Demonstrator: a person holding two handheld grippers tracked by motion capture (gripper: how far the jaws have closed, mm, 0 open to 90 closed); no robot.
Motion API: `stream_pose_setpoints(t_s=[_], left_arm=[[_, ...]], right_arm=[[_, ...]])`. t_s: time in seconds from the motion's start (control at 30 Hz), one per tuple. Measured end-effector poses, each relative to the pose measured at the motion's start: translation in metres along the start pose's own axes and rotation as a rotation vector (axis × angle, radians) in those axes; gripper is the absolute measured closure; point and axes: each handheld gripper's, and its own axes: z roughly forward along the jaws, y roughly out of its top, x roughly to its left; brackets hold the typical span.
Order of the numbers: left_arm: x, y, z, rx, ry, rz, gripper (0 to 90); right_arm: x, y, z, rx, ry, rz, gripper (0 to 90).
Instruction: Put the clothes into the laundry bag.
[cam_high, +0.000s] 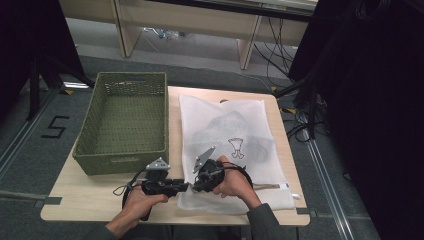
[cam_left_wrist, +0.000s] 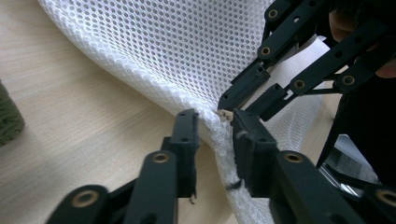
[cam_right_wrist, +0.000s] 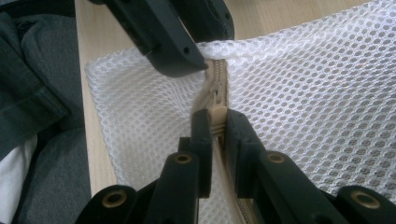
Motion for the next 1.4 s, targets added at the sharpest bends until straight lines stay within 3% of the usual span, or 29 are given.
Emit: stream_pose_setpoints(t_s=[0.17,0.4,0.57,0.73,0.97,1.0,1.23,1.33,1.4], left_arm=[[-0.002,-0.002,0.001,-0.001,0.022,0.037,81.7],[-0.004,-0.001,0.001,-0.003,0.027,0.079,83.1],[-0.004,-0.001,0.000,-0.002,0.027,0.092,83.3],[-0.005,-0.002,0.000,0.008,0.050,0.095,83.7],[-0.006,-0.002,-0.001,-0.006,0.053,0.071,84.3],[-0.006,-0.002,-0.001,-0.006,0.051,0.063,84.4],[-0.005,-0.002,-0.003,-0.019,0.044,0.035,85.0],[-0.003,-0.003,-0.002,-0.020,0.037,0.004,84.9],[-0.004,-0.003,-0.001,-0.014,0.042,0.016,85.6]], right_arm=[[-0.001,-0.001,0.000,-0.006,0.012,0.007,83.0],[-0.006,-0.004,0.003,-0.025,0.040,0.043,82.2],[-0.008,-0.005,0.003,-0.035,0.056,0.035,82.9],[-0.003,-0.003,0.000,-0.015,0.022,0.036,83.4],[0.006,0.003,-0.005,0.015,-0.044,0.029,83.7],[0.006,0.003,-0.005,0.014,-0.046,0.016,83.7],[0.007,0.001,-0.006,0.010,-0.054,0.042,83.7],[0.008,0.000,-0.005,0.014,-0.053,0.050,83.7],[0.008,0.001,-0.004,0.015,-0.055,0.057,83.8]])
